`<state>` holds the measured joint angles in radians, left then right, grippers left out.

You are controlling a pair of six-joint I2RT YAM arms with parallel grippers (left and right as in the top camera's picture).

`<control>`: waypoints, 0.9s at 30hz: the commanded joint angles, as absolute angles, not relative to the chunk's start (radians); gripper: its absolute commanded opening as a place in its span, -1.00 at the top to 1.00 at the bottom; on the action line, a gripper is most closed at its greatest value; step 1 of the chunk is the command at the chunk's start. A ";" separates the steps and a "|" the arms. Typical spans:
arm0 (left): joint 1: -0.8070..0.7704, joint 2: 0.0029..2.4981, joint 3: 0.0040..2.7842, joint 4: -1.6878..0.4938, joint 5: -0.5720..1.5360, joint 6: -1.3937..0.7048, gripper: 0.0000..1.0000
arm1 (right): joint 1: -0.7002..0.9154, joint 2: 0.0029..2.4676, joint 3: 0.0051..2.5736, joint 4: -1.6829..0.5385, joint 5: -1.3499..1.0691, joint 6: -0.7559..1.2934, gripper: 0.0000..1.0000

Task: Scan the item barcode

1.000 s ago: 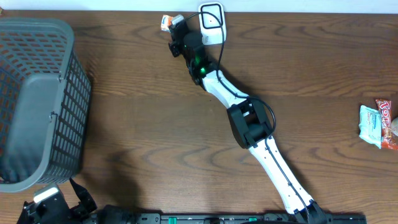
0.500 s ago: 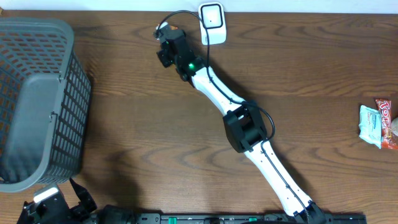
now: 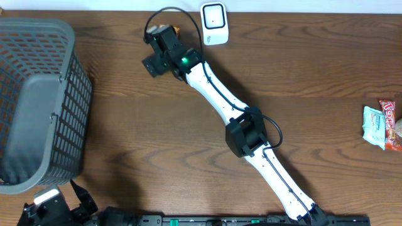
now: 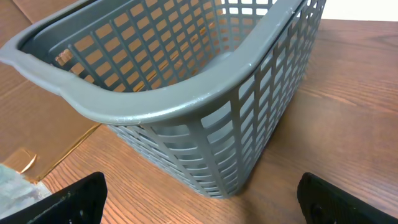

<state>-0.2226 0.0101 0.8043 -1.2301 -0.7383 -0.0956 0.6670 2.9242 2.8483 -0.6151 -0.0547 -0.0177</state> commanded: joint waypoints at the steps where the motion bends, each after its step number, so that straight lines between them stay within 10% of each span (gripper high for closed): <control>1: -0.219 0.003 0.805 -1.230 -0.744 -0.083 -0.96 | 0.652 2.894 2.828 -0.495 -0.031 -0.014 0.07; 4: -0.219 0.003 0.805 -1.230 -0.744 -0.083 -0.96 | 0.641 2.925 2.761 -0.280 -0.017 -0.015 0.98; 16: -0.219 0.003 0.805 -1.230 -0.744 -0.083 -0.96 | 0.581 3.041 2.605 0.149 0.036 0.073 0.98; 27: -0.219 0.003 0.805 -1.230 -0.744 -0.083 -0.96 | 0.578 3.023 2.615 -0.223 -0.055 0.127 0.98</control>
